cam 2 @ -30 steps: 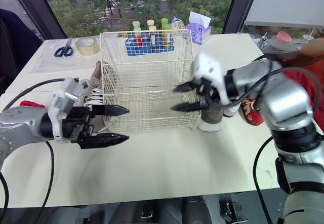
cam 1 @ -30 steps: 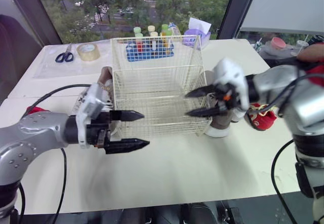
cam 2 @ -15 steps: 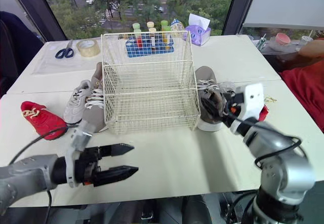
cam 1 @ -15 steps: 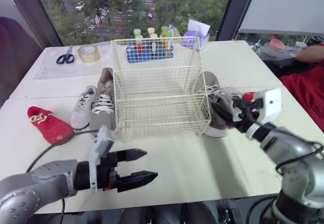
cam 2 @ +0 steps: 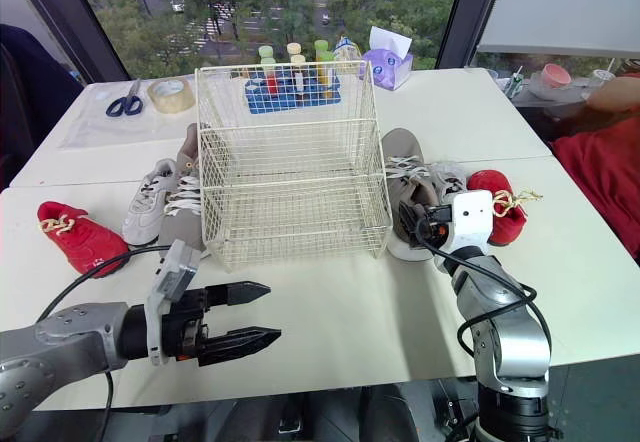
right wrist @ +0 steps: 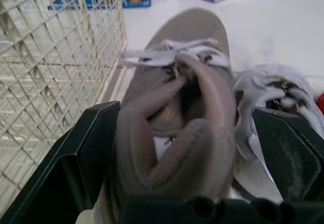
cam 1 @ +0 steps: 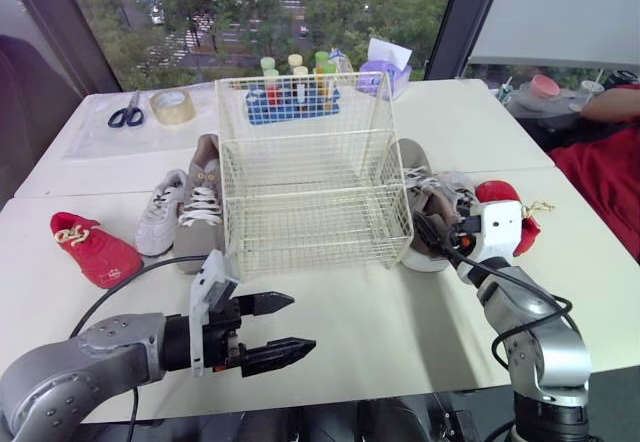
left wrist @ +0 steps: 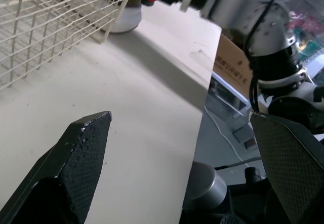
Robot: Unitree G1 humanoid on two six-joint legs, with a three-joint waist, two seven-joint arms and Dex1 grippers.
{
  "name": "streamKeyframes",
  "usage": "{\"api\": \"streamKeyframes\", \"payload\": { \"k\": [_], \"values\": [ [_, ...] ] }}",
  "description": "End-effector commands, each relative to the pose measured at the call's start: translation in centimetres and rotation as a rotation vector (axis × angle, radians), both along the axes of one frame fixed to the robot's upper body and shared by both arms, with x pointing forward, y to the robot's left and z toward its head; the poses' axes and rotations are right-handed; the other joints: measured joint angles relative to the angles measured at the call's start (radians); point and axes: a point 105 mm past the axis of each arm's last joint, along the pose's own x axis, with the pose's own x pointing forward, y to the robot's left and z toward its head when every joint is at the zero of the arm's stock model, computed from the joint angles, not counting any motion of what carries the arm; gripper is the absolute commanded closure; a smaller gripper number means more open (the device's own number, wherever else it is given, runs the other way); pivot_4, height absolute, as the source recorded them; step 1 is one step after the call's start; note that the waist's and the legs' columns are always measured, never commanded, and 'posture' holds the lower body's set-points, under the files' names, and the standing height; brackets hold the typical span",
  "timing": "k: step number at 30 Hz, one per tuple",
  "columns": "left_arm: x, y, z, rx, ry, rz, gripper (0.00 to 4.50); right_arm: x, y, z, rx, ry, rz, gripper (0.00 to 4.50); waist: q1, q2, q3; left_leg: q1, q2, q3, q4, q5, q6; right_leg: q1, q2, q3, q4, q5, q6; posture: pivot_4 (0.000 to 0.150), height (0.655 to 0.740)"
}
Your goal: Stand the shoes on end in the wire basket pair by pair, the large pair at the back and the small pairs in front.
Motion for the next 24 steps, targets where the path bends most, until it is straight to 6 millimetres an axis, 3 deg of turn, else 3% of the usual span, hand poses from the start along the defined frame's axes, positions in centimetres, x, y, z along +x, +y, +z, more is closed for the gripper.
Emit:
{"api": "streamKeyframes", "payload": {
  "k": [1,5,7,8,10,15,18,19,24],
  "values": [
    [0.2,0.0,0.3,0.007,-0.034,-0.014,0.00,-0.2,-0.6,-2.8,-0.004,0.085,-0.026,1.33,0.001,-0.001,-0.001,0.000,0.000,0.000,0.000,0.000,0.000,0.000,0.000,0.000,0.000,0.000,0.000,0.150,0.7400],
    [0.6,0.1,0.4,0.014,-0.048,-0.014,0.00,-0.6,-0.6,-3.7,0.007,0.106,-0.045,3.24,0.002,-0.004,-0.004,0.001,0.001,0.000,0.000,-0.002,0.002,-0.001,0.000,0.000,-0.001,0.000,0.000,0.150,0.7400],
    [0.8,0.1,0.6,0.013,-0.055,-0.026,0.00,-0.8,-0.2,-4.0,0.017,0.116,-0.045,3.98,0.002,-0.006,-0.005,0.001,0.001,0.000,-0.001,-0.003,0.004,-0.002,0.000,0.000,-0.002,0.000,0.000,0.150,0.7400],
    [0.8,0.0,0.7,0.012,-0.058,-0.035,0.00,-0.8,-0.1,-4.0,0.024,0.116,-0.051,4.29,0.002,-0.006,-0.006,0.001,0.001,0.000,-0.002,-0.003,0.004,-0.002,0.000,0.000,-0.002,0.000,-0.001,0.150,0.7400],
    [1.0,0.1,1.2,0.004,-0.061,-0.060,0.00,-0.8,-0.3,-3.1,0.025,0.083,-0.076,4.33,0.002,-0.008,-0.008,0.001,0.001,0.000,-0.004,-0.003,0.004,-0.002,0.000,0.000,-0.002,0.000,-0.001,0.150,0.7400],
    [1.2,0.3,4.8,-0.136,-0.026,-0.156,0.00,-0.4,-1.5,4.9,-0.001,-0.208,-0.138,4.34,0.003,-0.006,-0.007,0.000,0.000,0.000,-0.009,0.003,-0.004,-0.005,0.000,0.000,-0.002,-0.001,-0.003,0.150,0.7400],
    [2.6,1.1,9.7,-0.341,0.013,-0.252,0.00,-2.4,-2.3,16.4,-0.070,-0.565,-0.155,4.34,0.002,0.007,0.007,-0.002,0.000,0.000,-0.007,0.004,-0.005,-0.005,0.000,0.000,0.000,0.000,-0.004,0.150,0.7400],
    [3.0,1.4,10.8,-0.379,0.016,-0.264,0.00,-3.1,-2.3,18.5,-0.091,-0.624,-0.156,4.34,0.003,0.012,0.012,-0.003,0.000,0.000,-0.006,0.005,-0.004,-0.005,0.000,0.000,0.001,0.000,-0.003,0.150,0.7400],
    [7.0,2.2,16.3,-0.481,-0.147,-0.177,0.00,-5.1,-0.4,24.1,-0.200,-0.781,-0.072,4.34,0.002,0.002,0.009,0.002,-0.001,-0.003,-0.010,0.007,-0.001,-0.001,0.002,-0.001,0.005,-0.003,0.005,0.150,0.7400]
  ]
}}
